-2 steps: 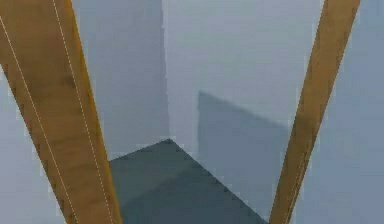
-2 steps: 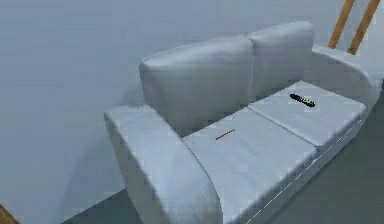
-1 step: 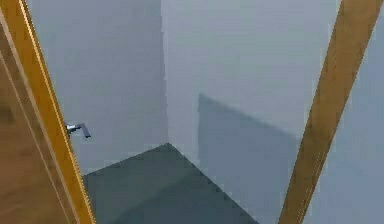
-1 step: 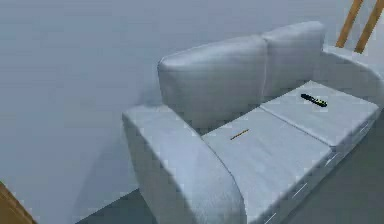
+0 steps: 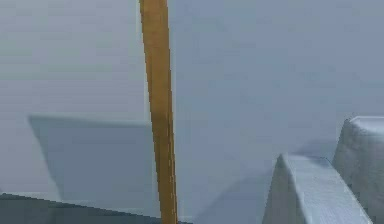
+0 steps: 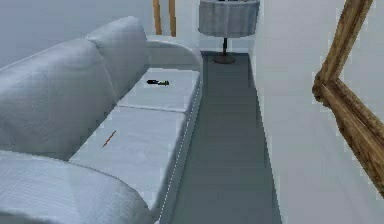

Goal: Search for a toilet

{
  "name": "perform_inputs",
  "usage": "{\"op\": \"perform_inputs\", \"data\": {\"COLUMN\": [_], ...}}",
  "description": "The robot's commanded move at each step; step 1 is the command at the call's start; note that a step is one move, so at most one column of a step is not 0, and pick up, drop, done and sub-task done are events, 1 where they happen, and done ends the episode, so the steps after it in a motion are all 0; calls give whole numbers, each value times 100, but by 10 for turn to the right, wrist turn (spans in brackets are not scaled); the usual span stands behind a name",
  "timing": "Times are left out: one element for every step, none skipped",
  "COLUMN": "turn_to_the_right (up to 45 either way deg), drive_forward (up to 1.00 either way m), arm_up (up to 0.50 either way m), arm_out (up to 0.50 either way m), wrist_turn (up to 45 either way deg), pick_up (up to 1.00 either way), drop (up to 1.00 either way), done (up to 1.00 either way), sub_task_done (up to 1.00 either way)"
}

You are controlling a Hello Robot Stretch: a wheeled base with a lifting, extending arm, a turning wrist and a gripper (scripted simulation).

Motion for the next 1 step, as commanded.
{"op": "perform_inputs", "data": {"turn_to_the_right": [60], "drive_forward": [0], "arm_up": [0], "arm_out": [0], "wrist_turn": [0], "pick_up": [0], "drop": [0], "done": [0], "sub_task_done": [0]}}
